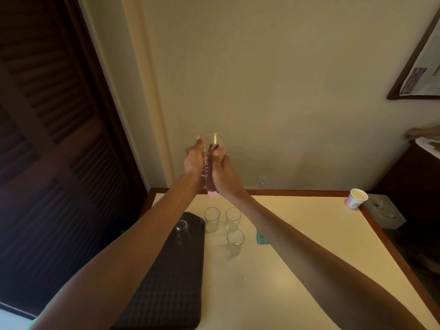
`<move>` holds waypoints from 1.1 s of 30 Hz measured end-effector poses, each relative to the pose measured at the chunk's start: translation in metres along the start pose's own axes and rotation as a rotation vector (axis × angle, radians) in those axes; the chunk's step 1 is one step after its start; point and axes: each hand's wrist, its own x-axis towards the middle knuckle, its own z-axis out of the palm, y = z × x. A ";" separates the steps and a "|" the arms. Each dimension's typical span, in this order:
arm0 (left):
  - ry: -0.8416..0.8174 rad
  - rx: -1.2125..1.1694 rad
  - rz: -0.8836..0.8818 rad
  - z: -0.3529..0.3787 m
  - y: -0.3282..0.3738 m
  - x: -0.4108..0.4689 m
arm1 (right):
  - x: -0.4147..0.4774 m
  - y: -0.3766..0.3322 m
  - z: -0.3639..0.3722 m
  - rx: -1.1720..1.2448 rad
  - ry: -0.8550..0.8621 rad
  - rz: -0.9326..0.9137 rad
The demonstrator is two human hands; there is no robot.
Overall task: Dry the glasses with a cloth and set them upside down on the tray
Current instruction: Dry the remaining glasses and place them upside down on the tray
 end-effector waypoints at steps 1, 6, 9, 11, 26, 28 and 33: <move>-0.004 0.002 0.002 -0.004 -0.001 0.004 | 0.003 -0.003 0.004 -0.040 0.017 -0.064; -0.128 -0.040 -0.029 -0.015 0.003 0.016 | 0.036 -0.010 0.014 -0.149 0.195 -0.203; -0.135 0.009 0.031 -0.014 0.009 0.020 | 0.057 -0.018 0.008 0.054 0.220 0.041; -0.116 0.077 0.080 -0.010 0.011 0.023 | 0.071 -0.016 0.010 0.225 0.209 0.197; -0.016 0.010 0.092 -0.014 0.011 0.049 | 0.048 0.006 0.045 0.059 0.150 -0.035; -0.039 -0.013 0.014 -0.012 0.010 0.051 | 0.050 0.007 0.045 -0.066 0.203 -0.108; -0.128 0.048 0.030 -0.005 0.004 0.039 | 0.057 -0.012 0.014 -0.092 0.308 -0.097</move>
